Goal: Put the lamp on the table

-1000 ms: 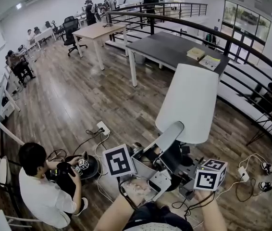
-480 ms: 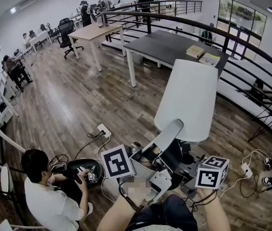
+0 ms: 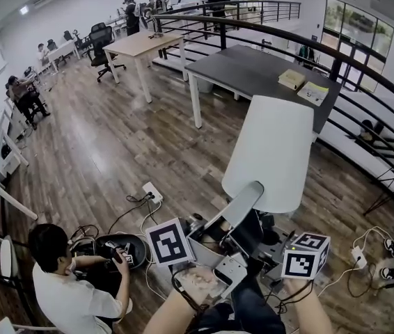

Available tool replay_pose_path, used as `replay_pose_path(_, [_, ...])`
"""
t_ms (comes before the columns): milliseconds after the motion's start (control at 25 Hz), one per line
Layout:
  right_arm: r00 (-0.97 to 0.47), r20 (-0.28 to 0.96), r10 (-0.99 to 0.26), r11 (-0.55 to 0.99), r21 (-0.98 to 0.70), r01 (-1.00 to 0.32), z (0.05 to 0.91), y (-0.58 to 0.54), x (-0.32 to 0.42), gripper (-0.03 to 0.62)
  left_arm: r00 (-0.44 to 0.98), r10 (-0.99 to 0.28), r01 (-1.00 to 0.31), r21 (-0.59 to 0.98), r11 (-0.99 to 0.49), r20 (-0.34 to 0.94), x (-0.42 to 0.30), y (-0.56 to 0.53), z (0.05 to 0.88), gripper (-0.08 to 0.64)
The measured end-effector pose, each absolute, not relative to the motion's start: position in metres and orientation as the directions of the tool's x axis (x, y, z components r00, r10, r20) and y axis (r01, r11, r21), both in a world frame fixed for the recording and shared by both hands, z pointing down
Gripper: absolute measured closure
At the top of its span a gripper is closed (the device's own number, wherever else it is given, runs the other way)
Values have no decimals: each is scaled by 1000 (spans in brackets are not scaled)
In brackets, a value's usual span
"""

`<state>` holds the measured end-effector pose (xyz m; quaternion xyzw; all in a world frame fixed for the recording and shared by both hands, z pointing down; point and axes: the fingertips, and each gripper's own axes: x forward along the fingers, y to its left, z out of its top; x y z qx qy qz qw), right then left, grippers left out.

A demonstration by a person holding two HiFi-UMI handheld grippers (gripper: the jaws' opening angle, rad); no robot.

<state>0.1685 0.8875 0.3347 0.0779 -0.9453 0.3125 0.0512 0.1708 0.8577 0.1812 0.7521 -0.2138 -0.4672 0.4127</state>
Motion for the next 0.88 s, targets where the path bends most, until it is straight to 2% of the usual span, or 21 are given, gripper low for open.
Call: replay_pose_path(880, [-992, 114, -45, 810, -577, -103, 327, 632, 160, 479, 433, -734, 6, 816, -578, -524, 161, 607, 174, 526])
